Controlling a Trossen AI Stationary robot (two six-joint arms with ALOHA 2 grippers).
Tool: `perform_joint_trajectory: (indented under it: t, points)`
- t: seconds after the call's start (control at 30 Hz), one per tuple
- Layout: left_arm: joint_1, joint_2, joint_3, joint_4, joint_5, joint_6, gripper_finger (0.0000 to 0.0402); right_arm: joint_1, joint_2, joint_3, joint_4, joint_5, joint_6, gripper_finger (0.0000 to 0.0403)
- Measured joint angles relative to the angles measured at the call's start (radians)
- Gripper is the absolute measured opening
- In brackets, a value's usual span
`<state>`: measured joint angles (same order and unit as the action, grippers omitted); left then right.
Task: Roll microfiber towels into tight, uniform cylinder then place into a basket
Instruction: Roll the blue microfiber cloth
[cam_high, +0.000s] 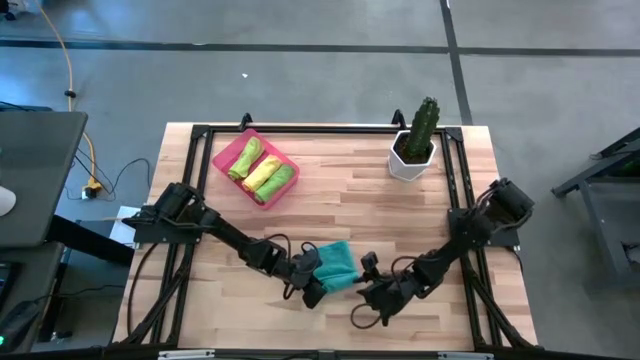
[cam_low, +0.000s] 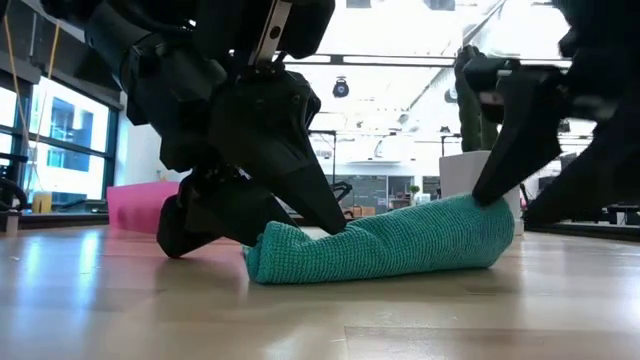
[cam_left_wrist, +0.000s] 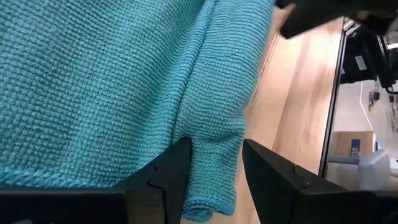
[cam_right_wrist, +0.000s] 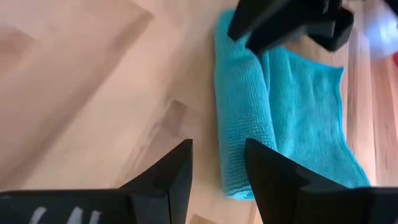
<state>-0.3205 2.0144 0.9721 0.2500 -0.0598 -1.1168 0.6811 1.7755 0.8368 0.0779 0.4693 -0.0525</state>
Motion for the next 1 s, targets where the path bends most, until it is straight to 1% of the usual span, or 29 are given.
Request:
perform_joint_trajectory:
  t: [0.17, 0.4, 0.5, 0.6, 0.7, 0.9, 1.0]
  points:
    - [0.001, 0.0, 0.0, 0.001, 0.007, 0.0, 0.0142, -0.032, 0.025, 0.0, 0.002, 0.005, -0.005, 0.0138]
    - [0.0, 0.0, 0.0, 0.002, 0.007, 0.001, 0.0142, -0.073, 0.026, 0.0, -0.002, 0.004, -0.061, 0.0138]
    - [0.0, 0.0, 0.0, 0.002, 0.007, 0.001, 0.0142, -0.098, 0.026, 0.0, -0.016, -0.03, -0.061, 0.0138]
    - [0.0, 0.0, 0.0, 0.002, 0.007, 0.001, 0.0142, -0.124, 0.026, 0.0, -0.026, -0.102, -0.081, 0.0142]
    - [0.0, 0.0, 0.0, 0.002, 0.008, 0.002, 0.0142, -0.147, 0.026, 0.0, -0.028, -0.156, -0.083, 0.0159]
    - [0.001, 0.0, 0.0, 0.003, 0.022, 0.001, 0.0142, -0.184, 0.026, 0.0, -0.034, -0.172, -0.083, 0.0211]
    - [0.001, 0.0, -0.002, 0.02, 0.024, 0.002, 0.0142, -0.201, 0.026, 0.0, -0.039, -0.195, -0.032, 0.022]
